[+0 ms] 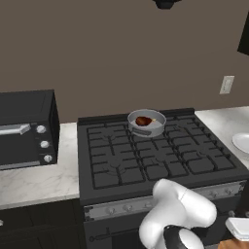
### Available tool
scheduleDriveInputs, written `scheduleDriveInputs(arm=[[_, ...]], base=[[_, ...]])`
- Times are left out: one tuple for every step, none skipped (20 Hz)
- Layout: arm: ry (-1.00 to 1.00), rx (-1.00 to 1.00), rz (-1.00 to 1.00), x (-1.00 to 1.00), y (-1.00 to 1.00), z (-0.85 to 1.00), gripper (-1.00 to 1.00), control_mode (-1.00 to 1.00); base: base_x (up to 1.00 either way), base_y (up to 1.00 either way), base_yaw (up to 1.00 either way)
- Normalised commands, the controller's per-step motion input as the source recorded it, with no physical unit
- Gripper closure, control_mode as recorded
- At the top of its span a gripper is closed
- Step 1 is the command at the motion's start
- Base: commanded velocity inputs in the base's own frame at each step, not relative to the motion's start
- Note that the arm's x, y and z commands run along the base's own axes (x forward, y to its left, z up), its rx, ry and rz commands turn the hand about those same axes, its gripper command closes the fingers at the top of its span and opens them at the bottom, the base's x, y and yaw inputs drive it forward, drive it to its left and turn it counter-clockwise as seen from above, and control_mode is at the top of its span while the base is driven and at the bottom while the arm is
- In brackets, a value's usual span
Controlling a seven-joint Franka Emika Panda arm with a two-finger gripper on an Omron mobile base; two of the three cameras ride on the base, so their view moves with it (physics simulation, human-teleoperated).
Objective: Retrieve the frozen meat and place it in the pot on a burner. Then turn the burner on.
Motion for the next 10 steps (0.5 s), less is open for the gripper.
scheduleDriveInputs(arm=[[0.00,0.02,-0.03,0.14,0.24,-0.43,-1.00,-1.00],[0.00,0.00,-0.04,0.27,0.36,-0.41,-1.00,-1.00],[0.07,0.00,-0.04,0.47,0.41,-0.31,-1.00,-1.00],[0.10,0.00,-0.03,0.56,0.35,-0.24,-1.00,-1.00],[0.15,0.00,-0.03,0.59,0.27,-0.22,-1.00,-1.00],[0.18,0.00,-0.01,0.59,0.19,-0.21,-1.00,-1.00],[0.16,0.00,0.00,0.52,0.14,-0.16,-1.00,-1.00],[0.17,0.00,0.00,0.49,0.02,-0.18,-1.00,-1.00],[0.13,0.00,0.00,0.41,0.00,-0.14,-1.00,-1.00],[0.07,0.00,0.00,0.35,0.00,-0.09,-1.00,-1.00]], base=[[0.00,0.00,0.00],[0.00,0.00,0.00],[0.00,0.00,0.00],[0.00,0.00,0.00],[0.00,0.00,0.00],[0.00,0.00,0.00],[0.00,0.00,0.00],[0.00,0.00,0.00],[0.00,0.00,0.00],[0.00,0.00,0.00]])
